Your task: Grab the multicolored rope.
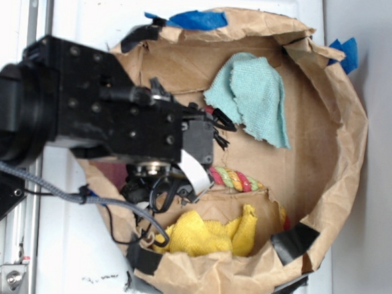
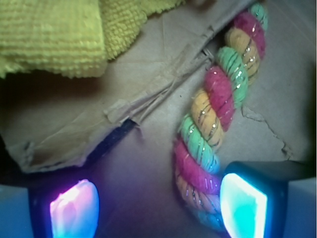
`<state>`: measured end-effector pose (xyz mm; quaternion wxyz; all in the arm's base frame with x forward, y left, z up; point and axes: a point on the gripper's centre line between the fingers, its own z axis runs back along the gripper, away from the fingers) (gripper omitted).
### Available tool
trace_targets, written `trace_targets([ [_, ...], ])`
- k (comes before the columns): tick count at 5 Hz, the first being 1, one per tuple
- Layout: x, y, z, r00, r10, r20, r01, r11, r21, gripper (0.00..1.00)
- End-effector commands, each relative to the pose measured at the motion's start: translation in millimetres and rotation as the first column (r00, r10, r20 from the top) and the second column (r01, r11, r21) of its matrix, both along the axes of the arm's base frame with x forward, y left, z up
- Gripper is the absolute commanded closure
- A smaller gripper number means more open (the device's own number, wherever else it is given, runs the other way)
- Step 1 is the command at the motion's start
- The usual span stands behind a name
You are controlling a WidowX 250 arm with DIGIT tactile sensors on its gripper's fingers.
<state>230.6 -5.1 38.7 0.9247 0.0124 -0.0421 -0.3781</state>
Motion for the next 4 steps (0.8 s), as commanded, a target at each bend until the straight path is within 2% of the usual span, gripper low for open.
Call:
trace_targets([
  [1, 21, -7, -21, 1.0, -0.007, 0.005, 0.007, 0.999, 0.042, 0.0],
  [3, 37, 5, -16, 1.0, 0.024, -0.008, -0.024, 0.999, 0.021, 0.0],
  [4, 28, 2, -16, 0.999, 0.032, -0.012, -0.032, 0.999, 0.012, 1.0],
])
